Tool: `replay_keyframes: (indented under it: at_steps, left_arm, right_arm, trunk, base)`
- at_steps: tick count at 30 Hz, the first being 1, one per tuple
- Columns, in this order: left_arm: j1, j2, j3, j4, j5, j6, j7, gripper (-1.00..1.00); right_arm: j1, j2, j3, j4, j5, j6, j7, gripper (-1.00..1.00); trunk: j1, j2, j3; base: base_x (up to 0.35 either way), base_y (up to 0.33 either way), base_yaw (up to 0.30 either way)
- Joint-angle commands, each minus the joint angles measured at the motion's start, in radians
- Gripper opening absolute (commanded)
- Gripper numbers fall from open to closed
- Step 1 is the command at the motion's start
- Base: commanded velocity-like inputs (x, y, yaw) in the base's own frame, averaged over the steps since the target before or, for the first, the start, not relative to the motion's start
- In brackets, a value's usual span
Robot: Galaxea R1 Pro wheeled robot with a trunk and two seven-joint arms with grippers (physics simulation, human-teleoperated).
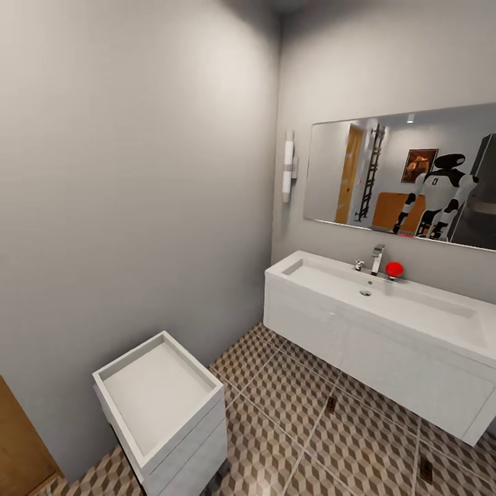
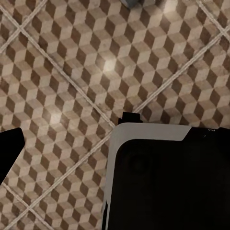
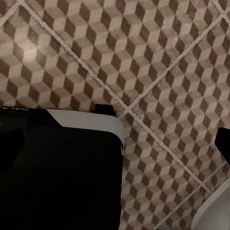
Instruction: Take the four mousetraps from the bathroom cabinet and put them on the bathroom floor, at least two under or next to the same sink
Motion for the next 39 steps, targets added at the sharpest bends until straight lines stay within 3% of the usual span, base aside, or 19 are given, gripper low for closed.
replay_keyframes:
  at_steps: [1,10,39]
  left_arm:
    - [-0.001,0.000,-0.008,0.001,0.009,-0.003,0.000,1.00]
    - [-0.001,-0.002,-0.008,0.002,0.010,-0.003,0.000,1.00]
    - [0.002,-0.010,-0.008,0.002,0.015,-0.026,0.001,1.00]
  right_arm:
    - [-0.002,0.001,0.006,0.003,0.005,0.000,-0.004,1.00]
    - [-0.002,-0.001,0.008,0.003,0.006,-0.007,-0.002,1.00]
    - [-0.002,-0.001,0.008,0.003,0.006,-0.012,-0.007,1.00]
  trunk:
    - [0.000,-0.001,-0.002]
    - [0.000,-0.001,-0.002]
    - [0.000,-0.001,-0.002]
  base:
    - [0.000,0.000,0.000]
    - [0.000,0.000,0.179]
    - [0.000,0.000,0.283]
